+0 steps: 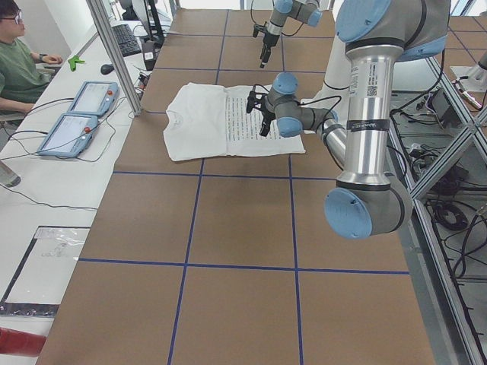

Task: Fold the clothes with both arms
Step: 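Move both grippers to the hem corners nearest the robot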

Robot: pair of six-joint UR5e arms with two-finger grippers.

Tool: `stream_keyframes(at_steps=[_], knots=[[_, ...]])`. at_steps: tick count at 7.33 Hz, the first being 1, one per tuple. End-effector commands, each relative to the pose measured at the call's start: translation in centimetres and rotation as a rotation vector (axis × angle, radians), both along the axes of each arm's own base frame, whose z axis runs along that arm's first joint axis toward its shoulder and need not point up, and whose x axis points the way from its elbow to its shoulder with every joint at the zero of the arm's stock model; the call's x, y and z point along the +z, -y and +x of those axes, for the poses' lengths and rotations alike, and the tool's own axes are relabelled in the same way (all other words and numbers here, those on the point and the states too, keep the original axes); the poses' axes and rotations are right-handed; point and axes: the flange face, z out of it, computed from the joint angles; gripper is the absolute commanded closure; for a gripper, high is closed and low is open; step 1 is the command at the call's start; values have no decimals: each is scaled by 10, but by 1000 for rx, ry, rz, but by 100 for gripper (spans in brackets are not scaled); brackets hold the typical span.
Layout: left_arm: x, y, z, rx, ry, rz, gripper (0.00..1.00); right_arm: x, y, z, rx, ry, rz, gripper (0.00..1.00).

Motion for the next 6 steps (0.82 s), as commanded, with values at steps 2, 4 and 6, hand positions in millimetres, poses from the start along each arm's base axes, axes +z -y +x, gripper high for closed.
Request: stream_keyframes(at_steps=[2, 4, 6], knots=[[24, -85, 61, 24, 140, -121, 0, 5, -11, -2, 1, -6, -8, 0], [34, -101, 78, 28, 164, -121, 5, 5, -11, -2, 1, -7, -7, 0], [34, -101, 99, 28, 164, -121, 18, 4, -12, -3, -1, -5, -7, 0]])
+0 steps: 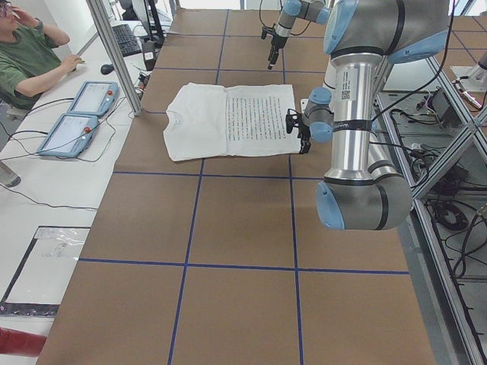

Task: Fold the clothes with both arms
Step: 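Move both grippers to the hem corners nearest the robot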

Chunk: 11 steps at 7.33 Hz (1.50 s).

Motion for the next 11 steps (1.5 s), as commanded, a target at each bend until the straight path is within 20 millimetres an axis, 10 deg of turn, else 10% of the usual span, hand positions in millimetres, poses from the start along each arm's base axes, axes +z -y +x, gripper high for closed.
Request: stream_keyframes(at_steps=[1, 11], knots=[[0, -2, 13, 1, 2, 2, 29, -1, 0, -1, -1, 2, 1, 0], [6, -3, 14, 3, 15, 2, 60, 0, 0, -1, -1, 1, 0, 0]])
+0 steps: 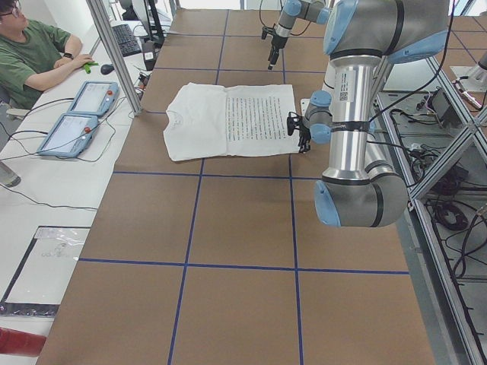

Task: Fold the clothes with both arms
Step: 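Move both grippers to the hem corners nearest the robot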

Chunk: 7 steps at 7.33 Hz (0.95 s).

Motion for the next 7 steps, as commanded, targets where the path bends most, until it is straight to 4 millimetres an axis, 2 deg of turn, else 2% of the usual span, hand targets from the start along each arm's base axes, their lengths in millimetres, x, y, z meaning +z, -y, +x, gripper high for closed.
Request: stream_keyframes(at_steps=[1, 7], knots=[[1, 0, 0, 0, 1, 0, 63, 0, -1, 0, -2, 0, 0, 0], [1, -4, 1, 8, 3, 0, 65, 1, -2, -2, -6, -2, 0, 0]])
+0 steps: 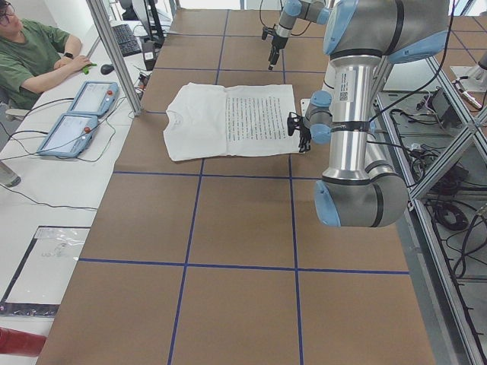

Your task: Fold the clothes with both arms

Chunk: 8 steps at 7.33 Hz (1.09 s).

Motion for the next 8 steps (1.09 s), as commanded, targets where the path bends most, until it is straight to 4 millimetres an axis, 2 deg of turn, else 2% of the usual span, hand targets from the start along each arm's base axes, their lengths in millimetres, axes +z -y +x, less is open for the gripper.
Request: stream_keyframes(at_steps=[1, 2, 3, 4, 5, 6, 7, 8], knots=[[1, -1, 0, 3, 3, 0, 67, 1, -1, -1, -4, -2, 0, 0], [3, -1, 0, 3, 9, 0, 80, 3, -5, -5, -7, -8, 7, 0], [0, -1, -1, 3, 7, 0, 100, 3, -12, -10, -6, -13, 24, 0], [0, -1, -2, 3, 7, 0, 100, 6, -22, -20, 22, -11, 20, 0], [-6, -1, -5, 4, -3, 1, 100, 8, -40, -35, 52, -13, 43, 0], [-16, -1, -8, 5, -24, 1, 100, 10, -56, -48, 64, -9, 53, 8], [-24, -1, -11, 7, -43, 0, 100, 20, -68, -60, 87, -15, 30, 23], [-30, -1, -14, 8, -55, -1, 100, 28, -77, -68, 91, -27, 37, 32]])
